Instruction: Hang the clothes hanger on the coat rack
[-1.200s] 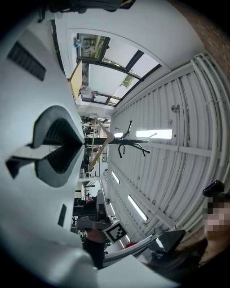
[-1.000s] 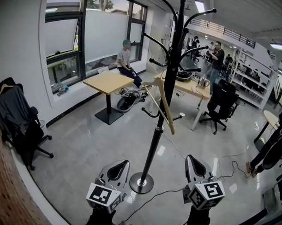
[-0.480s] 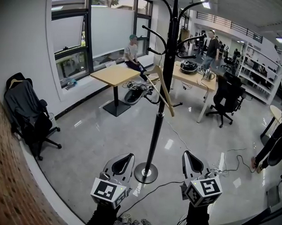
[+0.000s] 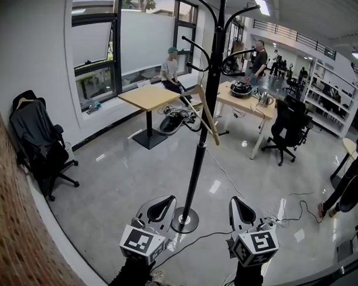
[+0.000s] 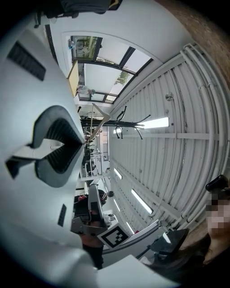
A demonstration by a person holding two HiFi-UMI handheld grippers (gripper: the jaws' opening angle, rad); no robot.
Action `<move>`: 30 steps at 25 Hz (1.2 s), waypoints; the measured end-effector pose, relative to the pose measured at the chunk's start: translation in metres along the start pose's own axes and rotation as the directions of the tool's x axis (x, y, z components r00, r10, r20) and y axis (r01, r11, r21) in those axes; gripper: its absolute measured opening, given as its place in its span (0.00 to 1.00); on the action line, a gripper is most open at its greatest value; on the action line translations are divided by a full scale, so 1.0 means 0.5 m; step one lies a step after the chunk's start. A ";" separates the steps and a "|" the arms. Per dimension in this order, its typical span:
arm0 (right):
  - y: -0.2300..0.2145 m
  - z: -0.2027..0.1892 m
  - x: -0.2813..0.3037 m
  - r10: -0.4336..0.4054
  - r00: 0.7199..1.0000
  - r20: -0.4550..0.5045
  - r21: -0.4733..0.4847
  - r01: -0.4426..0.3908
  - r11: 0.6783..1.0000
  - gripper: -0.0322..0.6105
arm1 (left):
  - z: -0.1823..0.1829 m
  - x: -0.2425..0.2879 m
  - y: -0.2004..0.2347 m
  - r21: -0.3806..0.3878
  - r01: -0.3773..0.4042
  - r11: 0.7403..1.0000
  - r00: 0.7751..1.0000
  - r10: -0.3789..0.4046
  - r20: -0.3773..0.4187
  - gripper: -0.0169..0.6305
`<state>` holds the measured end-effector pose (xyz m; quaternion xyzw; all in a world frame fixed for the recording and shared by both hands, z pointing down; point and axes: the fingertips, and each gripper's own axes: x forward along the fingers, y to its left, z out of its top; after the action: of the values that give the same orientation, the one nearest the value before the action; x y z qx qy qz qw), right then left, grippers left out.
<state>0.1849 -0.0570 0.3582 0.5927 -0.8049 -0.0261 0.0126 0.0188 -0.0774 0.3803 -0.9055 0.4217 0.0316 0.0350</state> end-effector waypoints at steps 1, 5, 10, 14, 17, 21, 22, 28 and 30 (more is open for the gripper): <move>-0.003 0.000 -0.003 -0.006 1.000 -0.002 0.002 0.006 1.000 0.06 | 0.003 0.001 -0.003 0.002 0.002 1.000 1.000 -0.002 0.000 0.04; -0.021 -0.004 -0.012 -0.023 1.000 -0.011 0.012 0.023 1.000 0.06 | 0.007 0.006 -0.015 0.006 0.006 1.000 1.000 -0.006 0.001 0.04; -0.023 0.000 -0.009 -0.023 1.000 -0.013 0.012 0.023 1.000 0.06 | 0.009 0.009 -0.015 0.009 0.006 1.000 1.000 -0.006 -0.002 0.04; -0.018 -0.002 -0.002 -0.016 1.000 -0.018 0.002 0.016 1.000 0.06 | 0.009 0.009 -0.010 0.011 0.001 1.000 1.000 -0.001 -0.002 0.04; -0.017 -0.010 -0.001 -0.012 1.000 -0.027 0.000 0.012 1.000 0.06 | 0.004 0.007 -0.009 0.012 -0.003 1.000 1.000 0.003 -0.007 0.04; -0.014 -0.010 0.007 -0.005 1.000 -0.029 -0.002 0.005 1.000 0.06 | 0.005 0.007 -0.002 0.015 -0.004 1.000 1.000 0.004 -0.007 0.04; -0.012 -0.009 0.010 -0.004 1.000 -0.031 -0.003 0.003 1.000 0.06 | 0.006 0.007 0.001 0.016 -0.004 1.000 1.000 0.004 -0.007 0.04; -0.005 -0.013 0.021 0.004 0.999 -0.040 -0.003 -0.004 1.000 0.06 | 0.004 0.006 0.011 0.017 -0.007 1.000 1.000 0.007 -0.015 0.04; -0.001 -0.016 0.022 0.007 0.999 -0.046 -0.002 -0.007 1.000 0.06 | 0.001 0.002 0.013 0.017 -0.009 1.000 1.000 0.010 -0.021 0.04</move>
<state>0.1825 -0.0677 0.3662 0.5903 -0.8064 -0.0135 0.0319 0.0145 -0.0825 0.3793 -0.9034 0.4266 0.0189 0.0382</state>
